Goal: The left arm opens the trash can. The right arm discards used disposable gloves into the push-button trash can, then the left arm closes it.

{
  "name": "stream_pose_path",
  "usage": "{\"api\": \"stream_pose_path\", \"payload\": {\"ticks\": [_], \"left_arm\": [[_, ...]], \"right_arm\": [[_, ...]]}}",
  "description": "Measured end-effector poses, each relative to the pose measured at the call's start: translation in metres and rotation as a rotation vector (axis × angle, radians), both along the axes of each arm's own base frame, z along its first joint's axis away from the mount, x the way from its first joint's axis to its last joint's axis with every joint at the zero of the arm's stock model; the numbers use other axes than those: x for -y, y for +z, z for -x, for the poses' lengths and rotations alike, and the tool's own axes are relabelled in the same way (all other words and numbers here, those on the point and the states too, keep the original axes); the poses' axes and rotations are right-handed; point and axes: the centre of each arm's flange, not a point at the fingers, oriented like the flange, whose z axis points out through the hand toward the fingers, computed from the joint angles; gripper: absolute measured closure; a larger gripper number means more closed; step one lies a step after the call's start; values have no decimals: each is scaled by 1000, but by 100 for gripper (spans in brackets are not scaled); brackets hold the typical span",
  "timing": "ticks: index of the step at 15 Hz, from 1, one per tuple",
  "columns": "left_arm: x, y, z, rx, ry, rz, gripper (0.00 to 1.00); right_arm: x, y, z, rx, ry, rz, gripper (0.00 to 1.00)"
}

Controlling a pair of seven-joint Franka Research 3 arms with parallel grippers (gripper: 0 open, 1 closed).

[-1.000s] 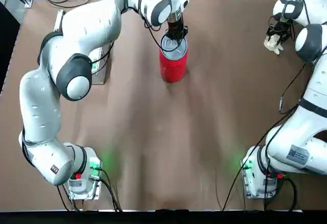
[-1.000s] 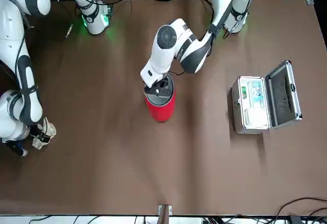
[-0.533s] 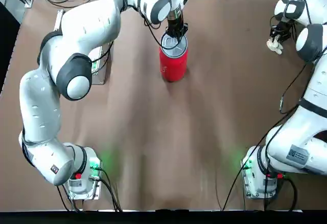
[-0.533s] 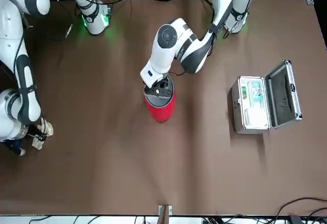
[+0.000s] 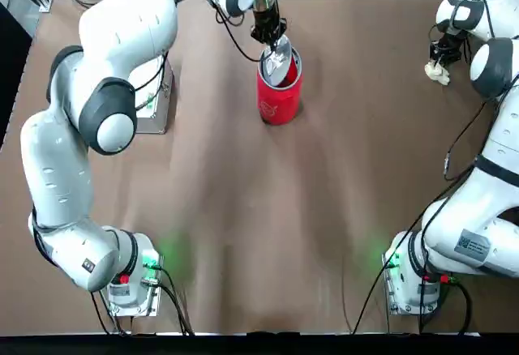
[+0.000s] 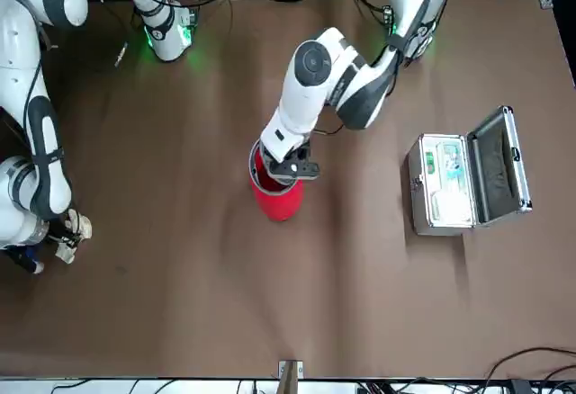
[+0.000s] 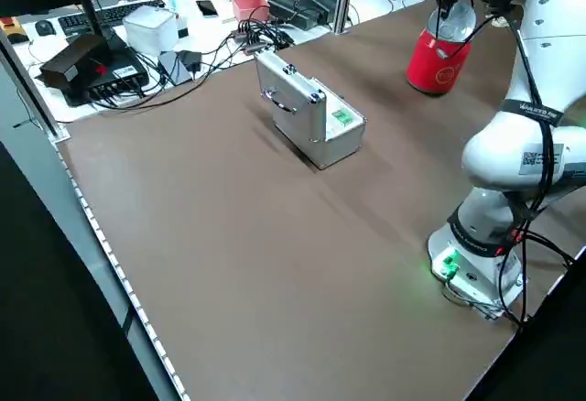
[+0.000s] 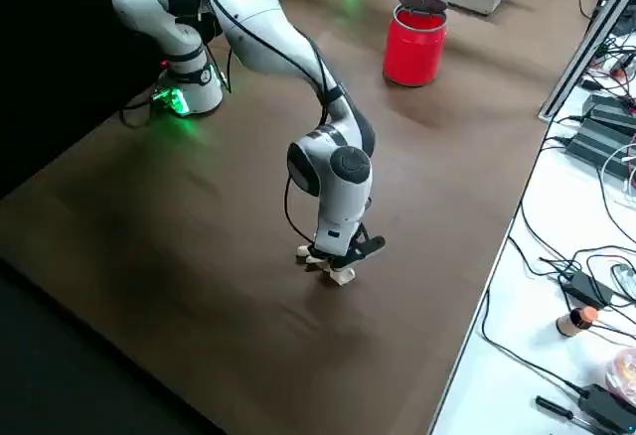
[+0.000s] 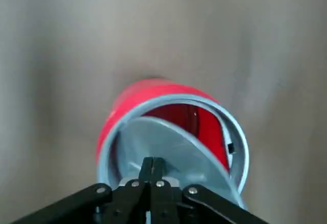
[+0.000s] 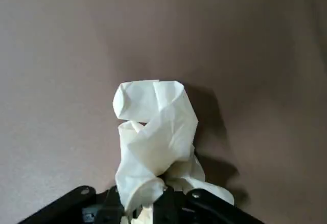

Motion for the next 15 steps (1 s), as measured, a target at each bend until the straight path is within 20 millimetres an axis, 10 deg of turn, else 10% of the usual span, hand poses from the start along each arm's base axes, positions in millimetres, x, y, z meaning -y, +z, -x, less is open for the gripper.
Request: {"api": "stream_pose_path", "payload": {"ticks": [8, 12, 15], "left_arm": [[-61, 28, -37, -25, 86, -35, 72], [-114, 55, -63, 0, 98, -55, 37], [-189, 79, -83, -37, 62, -110, 2]], "right_arm": [[-42, 33, -24, 12, 63, -14, 93], [-96, 98, -37, 1, 132, -28, 93], [-158, 176, -35, -9, 202, -75, 93]]}}
